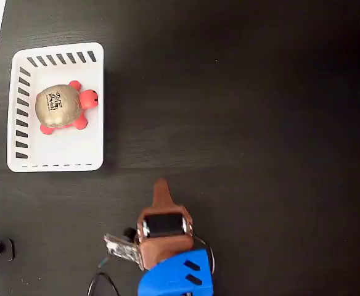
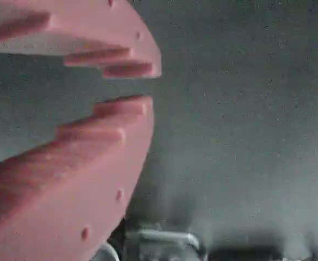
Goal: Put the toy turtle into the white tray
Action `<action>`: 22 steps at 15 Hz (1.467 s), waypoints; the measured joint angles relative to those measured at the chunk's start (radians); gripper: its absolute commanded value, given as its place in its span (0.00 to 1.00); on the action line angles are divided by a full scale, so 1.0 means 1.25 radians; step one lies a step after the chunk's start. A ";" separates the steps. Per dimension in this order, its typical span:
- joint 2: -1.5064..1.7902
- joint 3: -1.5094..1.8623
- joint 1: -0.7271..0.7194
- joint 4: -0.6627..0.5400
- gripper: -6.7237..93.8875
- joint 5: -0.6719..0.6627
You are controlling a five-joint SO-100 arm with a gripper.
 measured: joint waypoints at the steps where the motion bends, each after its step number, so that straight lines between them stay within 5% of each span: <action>1: 0.045 0.032 0.000 0.028 0.07 0.000; 5: 0.119 0.087 0.000 0.108 0.07 0.012; 22: 0.126 0.125 0.016 0.107 0.07 0.025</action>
